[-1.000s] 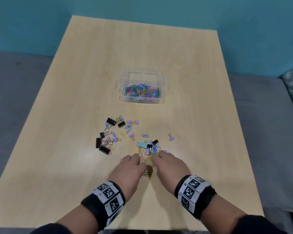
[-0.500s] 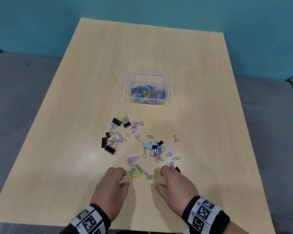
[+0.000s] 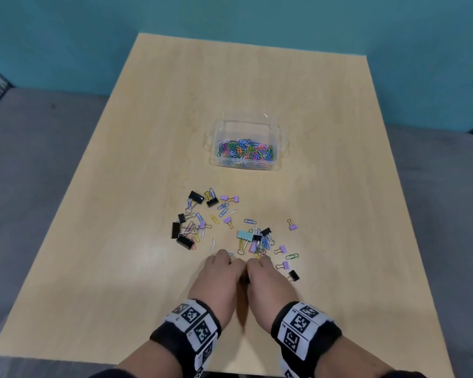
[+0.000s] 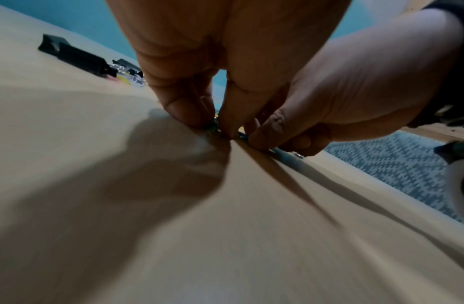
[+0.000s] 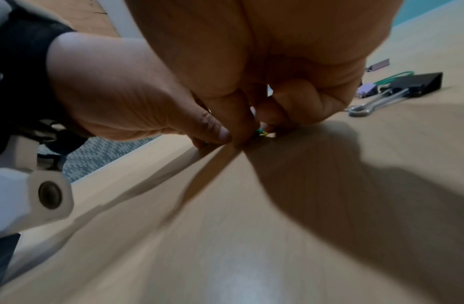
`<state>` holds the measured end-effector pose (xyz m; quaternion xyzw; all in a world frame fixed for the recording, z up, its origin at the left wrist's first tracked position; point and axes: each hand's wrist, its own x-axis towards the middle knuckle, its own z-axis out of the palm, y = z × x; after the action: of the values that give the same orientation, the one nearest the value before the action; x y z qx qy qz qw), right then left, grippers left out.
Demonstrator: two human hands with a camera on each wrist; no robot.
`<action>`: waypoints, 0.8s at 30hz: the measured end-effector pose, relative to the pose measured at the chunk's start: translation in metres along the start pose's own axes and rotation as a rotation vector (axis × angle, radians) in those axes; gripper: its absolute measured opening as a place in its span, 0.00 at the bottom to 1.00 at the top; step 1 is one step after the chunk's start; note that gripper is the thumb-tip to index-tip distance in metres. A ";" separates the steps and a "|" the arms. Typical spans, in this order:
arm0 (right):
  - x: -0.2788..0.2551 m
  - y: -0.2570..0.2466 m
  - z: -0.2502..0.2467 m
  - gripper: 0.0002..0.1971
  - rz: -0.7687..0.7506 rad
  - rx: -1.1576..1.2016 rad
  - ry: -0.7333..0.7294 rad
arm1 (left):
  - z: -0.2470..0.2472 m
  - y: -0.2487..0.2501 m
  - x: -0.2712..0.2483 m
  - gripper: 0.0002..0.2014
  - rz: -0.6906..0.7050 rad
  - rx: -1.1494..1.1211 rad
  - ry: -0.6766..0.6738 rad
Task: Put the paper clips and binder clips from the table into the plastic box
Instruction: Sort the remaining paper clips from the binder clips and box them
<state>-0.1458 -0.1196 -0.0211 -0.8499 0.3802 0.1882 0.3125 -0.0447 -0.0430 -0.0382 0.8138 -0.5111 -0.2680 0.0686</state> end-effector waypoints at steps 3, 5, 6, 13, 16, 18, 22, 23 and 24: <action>-0.001 0.000 0.000 0.12 -0.016 -0.012 -0.025 | -0.007 0.004 0.002 0.13 -0.012 0.026 -0.051; -0.001 0.001 -0.001 0.13 -0.022 -0.011 -0.033 | -0.011 0.005 0.002 0.13 -0.026 0.029 -0.068; -0.001 0.002 -0.001 0.13 -0.027 -0.008 -0.034 | -0.012 0.006 0.002 0.13 -0.035 0.028 -0.072; 0.001 0.010 0.001 0.16 -0.077 0.005 -0.035 | -0.018 0.011 0.005 0.16 -0.072 0.026 -0.113; 0.002 0.010 0.000 0.16 -0.084 0.002 -0.031 | -0.020 0.013 0.006 0.16 -0.065 0.022 -0.118; 0.003 0.011 0.000 0.16 -0.094 0.018 -0.027 | -0.020 0.014 0.006 0.17 -0.067 0.018 -0.103; 0.003 0.016 0.000 0.14 -0.116 0.045 -0.019 | -0.015 0.013 0.005 0.19 -0.074 0.031 -0.079; 0.004 0.018 0.001 0.14 -0.120 0.051 -0.014 | -0.014 0.013 0.004 0.20 -0.071 0.033 -0.076; 0.005 0.020 0.002 0.14 -0.120 0.056 -0.009 | -0.012 0.012 0.003 0.21 -0.067 0.032 -0.075</action>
<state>-0.1583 -0.1311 -0.0328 -0.8612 0.3323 0.1623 0.3487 -0.0469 -0.0535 -0.0242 0.8207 -0.4900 -0.2925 0.0274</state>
